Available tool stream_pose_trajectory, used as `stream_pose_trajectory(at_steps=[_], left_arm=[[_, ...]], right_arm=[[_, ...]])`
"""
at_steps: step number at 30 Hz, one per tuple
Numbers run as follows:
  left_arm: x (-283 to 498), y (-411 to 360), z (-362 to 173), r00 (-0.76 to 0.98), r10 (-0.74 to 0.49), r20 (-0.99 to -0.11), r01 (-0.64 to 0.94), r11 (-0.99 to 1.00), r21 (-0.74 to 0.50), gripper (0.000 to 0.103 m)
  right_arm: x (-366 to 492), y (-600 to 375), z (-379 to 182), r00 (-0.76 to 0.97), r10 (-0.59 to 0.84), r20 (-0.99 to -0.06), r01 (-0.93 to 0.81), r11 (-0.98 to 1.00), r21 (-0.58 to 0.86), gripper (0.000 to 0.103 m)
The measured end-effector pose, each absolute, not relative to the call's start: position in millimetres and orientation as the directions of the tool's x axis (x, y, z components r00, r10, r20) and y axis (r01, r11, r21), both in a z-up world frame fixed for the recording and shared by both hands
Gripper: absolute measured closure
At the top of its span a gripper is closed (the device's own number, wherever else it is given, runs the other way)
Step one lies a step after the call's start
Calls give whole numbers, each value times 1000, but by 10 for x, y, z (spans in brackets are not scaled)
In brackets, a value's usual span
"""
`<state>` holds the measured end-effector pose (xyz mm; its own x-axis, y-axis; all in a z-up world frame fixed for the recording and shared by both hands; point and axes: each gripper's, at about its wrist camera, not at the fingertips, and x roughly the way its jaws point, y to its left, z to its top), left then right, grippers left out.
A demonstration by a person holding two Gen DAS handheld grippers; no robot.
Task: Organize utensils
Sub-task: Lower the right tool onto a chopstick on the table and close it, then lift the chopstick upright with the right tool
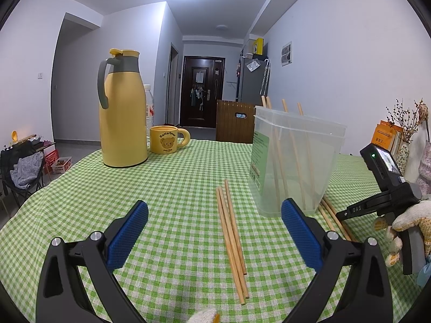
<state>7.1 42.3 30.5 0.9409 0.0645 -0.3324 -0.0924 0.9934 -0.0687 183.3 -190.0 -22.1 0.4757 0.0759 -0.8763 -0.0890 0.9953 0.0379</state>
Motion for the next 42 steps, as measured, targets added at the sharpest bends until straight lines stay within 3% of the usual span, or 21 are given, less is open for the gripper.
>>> stream_pose_trajectory(at_steps=[14,20,29,36,42], left_arm=[[95,456,300,937,67,-342,-100,992,-78,7],[107,445,301,936,69,-345,-99,992,-72,7],[133,438,302,934,70,-350,-97,993,-63,7],[143,430,303,933,73,-353,-98,994,-56,7],[139,422,306,933,75,-351,-99,994,-53,7]], right_arm=[[1692,-1983,-159,530,52,-846,-14,999,52,97],[1316,-2114,135,690,61,-721,-33,998,53,97],[370,-2323,467,907,13,-421,-12,1000,4,97],[142,-2310,340,952,-8,-307,0,1000,-28,97],[103,-2277,331,963,-1,-269,-11,999,-42,97]])
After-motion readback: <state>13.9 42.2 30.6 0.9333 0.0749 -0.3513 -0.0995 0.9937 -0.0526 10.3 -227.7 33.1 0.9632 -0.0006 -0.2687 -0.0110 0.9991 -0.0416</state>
